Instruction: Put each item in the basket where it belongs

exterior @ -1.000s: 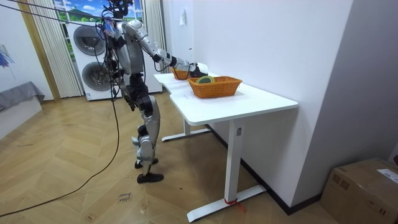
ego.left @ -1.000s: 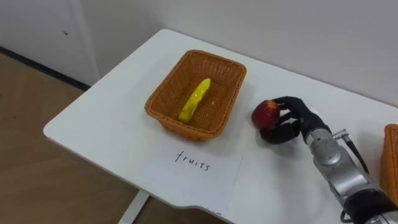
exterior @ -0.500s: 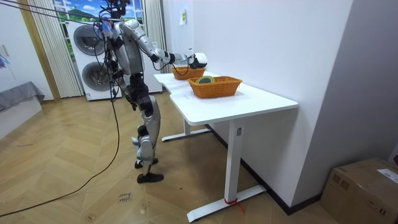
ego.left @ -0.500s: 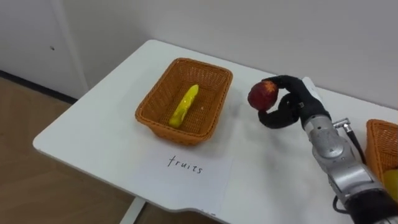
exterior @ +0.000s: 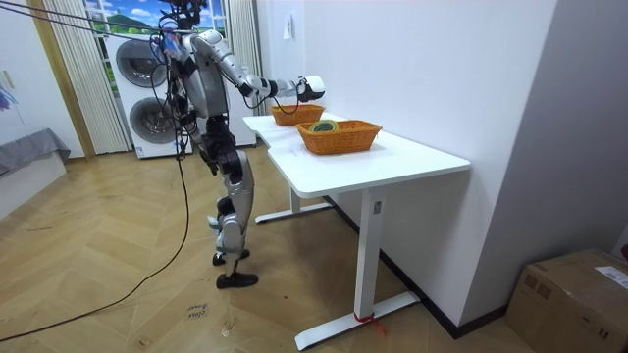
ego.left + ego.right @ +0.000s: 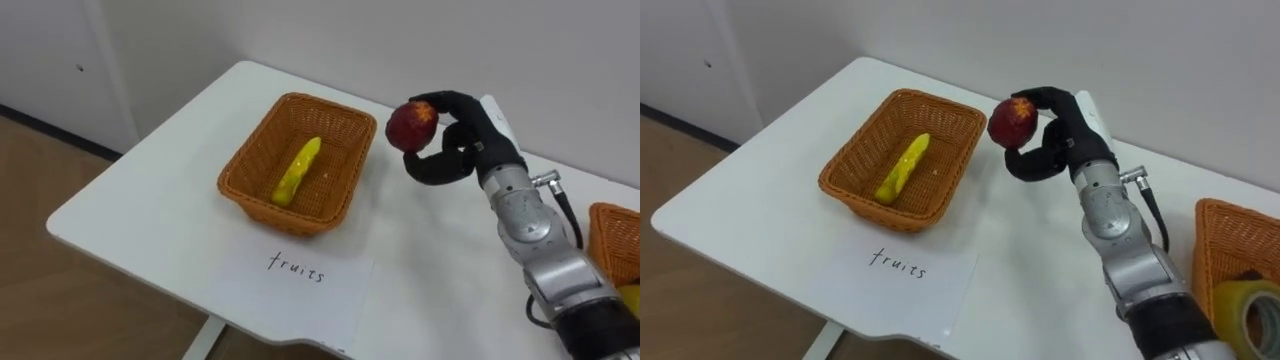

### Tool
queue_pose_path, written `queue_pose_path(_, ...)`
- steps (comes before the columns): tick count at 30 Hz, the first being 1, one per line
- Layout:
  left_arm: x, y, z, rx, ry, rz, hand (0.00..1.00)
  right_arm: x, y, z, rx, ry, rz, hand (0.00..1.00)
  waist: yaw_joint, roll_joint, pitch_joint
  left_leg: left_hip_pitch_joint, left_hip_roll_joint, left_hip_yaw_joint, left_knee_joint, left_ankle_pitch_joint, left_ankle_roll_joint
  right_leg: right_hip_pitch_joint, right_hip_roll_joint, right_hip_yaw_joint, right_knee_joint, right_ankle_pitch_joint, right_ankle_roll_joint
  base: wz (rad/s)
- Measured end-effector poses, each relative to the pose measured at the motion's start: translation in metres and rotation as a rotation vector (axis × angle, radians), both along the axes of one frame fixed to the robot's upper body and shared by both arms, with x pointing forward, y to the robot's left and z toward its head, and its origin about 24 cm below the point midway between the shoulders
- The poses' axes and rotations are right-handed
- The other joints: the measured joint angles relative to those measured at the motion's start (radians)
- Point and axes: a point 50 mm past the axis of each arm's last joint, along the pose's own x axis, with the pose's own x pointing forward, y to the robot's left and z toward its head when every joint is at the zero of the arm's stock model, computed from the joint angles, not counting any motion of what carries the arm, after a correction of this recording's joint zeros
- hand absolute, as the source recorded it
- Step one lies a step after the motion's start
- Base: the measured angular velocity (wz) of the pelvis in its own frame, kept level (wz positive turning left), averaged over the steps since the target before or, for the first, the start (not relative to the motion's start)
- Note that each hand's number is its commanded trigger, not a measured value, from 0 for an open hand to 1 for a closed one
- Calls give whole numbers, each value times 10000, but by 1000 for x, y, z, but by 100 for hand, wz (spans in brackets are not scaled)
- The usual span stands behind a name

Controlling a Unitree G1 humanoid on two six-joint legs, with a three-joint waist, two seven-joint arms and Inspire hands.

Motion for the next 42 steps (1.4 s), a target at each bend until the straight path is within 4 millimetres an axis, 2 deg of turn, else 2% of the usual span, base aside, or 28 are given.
queue_pose_path(5,-4,0,0,-77,128,14,0,1,1,1,-479,-71,112,100,178,-26,21,6,7,13,-6,0,-2,-2,7,2,-2,0,0,-1)
queue_pose_path(7,-3,0,0,-117,157,46,0,1,3,1,-705,-48,241,100,273,-110,31,6,5,3,-5,1,-2,0,5,3,1,0,0,0)
queue_pose_path(11,0,1,-1,-111,137,79,0,1,6,1,-984,-70,396,100,674,-250,112,58,22,8,-22,0,-2,-1,7,13,27,0,-1,-2)
queue_pose_path(16,2,2,-1,-215,172,36,0,3,23,-1,-1187,100,1025,100,982,-358,145,114,13,7,-82,-2,3,13,-28,-39,38,1,2,-2)
queue_pose_path(19,3,5,0,-147,135,88,0,5,31,1,-1389,99,1419,100,1037,-439,153,69,6,-55,-79,-2,2,10,-26,-135,34,1,3,7)
queue_pose_path(26,6,8,1,-56,65,95,0,10,39,8,-1712,-134,1725,100,1058,-454,160,-5,-6,-187,-65,-1,1,11,-12,-268,8,1,4,5)
queue_pose_path(34,20,11,2,-35,-196,119,0,11,57,7,-2095,-66,2288,100,1508,-461,155,-42,-17,-207,-38,-5,-2,-12,-14,-292,7,2,5,0)
queue_pose_path(40,21,13,3,69,-159,153,0,9,66,-3,-2432,320,2730,100,1653,-477,151,-125,-110,-315,47,-3,9,-3,-54,-361,10,3,11,6)
queue_pose_path(41,21,13,3,86,-163,150,0,9,66,-4,-2441,370,2709,96,1672,-480,151,-147,-110,-342,64,-3,10,-6,-58,-355,10,2,11,6)
queue_pose_path(42,21,14,3,119,-171,149,0,10,65,-5,-2466,453,2646,71,1713,-480,152,-167,-110,-371,75,1,15,-16,-66,-360,9,3,14,4)
